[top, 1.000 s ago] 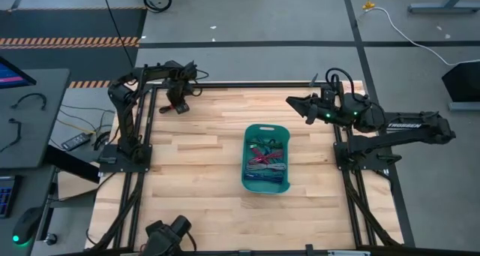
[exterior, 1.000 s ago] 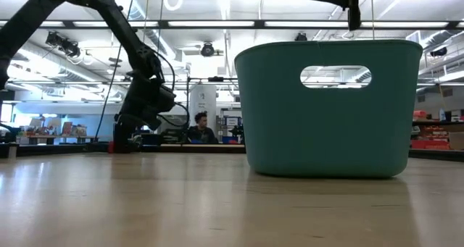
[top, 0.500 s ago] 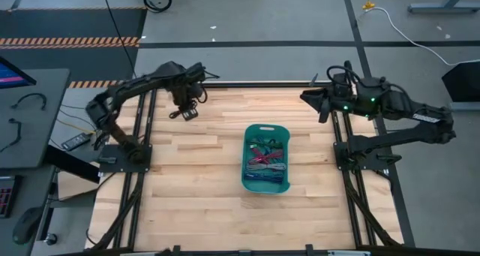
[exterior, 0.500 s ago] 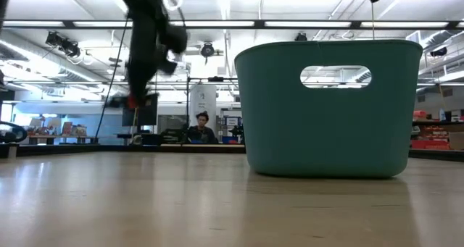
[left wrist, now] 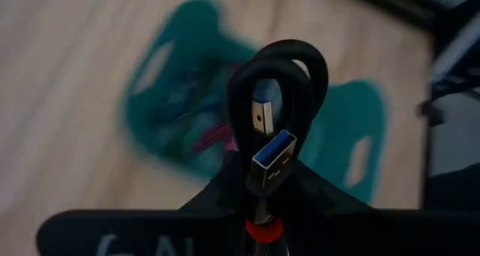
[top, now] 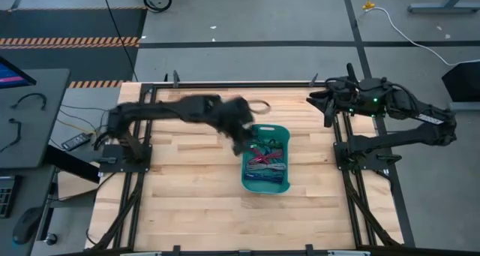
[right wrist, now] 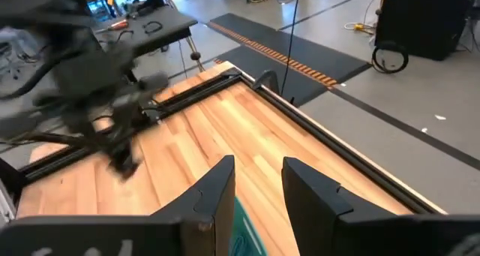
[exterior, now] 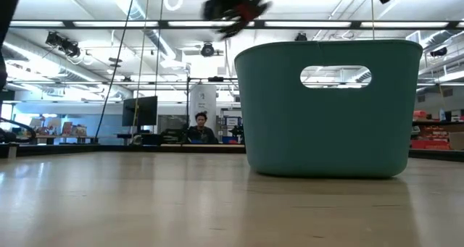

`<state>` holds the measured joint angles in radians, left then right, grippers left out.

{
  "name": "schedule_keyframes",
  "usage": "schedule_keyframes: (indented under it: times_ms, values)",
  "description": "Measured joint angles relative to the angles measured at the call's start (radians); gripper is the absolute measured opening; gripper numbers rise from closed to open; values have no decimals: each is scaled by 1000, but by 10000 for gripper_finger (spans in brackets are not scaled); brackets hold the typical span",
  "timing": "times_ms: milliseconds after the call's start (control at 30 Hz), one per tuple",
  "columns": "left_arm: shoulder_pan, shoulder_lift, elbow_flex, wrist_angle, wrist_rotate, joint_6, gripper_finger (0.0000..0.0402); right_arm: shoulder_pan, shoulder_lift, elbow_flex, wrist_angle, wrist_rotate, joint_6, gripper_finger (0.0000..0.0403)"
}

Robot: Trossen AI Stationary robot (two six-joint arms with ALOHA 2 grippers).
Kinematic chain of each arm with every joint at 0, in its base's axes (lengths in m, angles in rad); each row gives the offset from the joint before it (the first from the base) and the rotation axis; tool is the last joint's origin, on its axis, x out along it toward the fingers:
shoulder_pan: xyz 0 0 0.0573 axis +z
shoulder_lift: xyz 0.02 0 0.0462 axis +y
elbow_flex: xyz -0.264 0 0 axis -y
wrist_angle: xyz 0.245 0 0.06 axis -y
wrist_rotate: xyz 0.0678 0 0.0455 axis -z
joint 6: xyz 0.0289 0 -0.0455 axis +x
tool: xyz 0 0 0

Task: Pick and place USB-C Cables
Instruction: Put the black USB cable into the light green bin

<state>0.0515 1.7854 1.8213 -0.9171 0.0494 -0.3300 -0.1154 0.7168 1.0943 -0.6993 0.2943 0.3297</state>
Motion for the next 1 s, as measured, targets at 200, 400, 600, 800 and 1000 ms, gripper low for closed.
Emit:
schedule_keyframes:
  times_ms: [200,400,600,800,1000]
  values:
    - [-112,226,199,84,-26,-41,52,0,-62,0,-74,-18,-10,116]
    - [-118,425,405,-44,-20,-78,52,0,-134,0,-106,-38,27,116]
    - [-99,544,506,-149,48,-65,52,0,-194,0,-128,-38,80,116]
    - [-90,584,501,-158,67,-14,92,0,-221,0,-128,-37,112,116]
    - [-82,586,501,-158,65,85,100,0,-220,0,-128,-34,116,116]
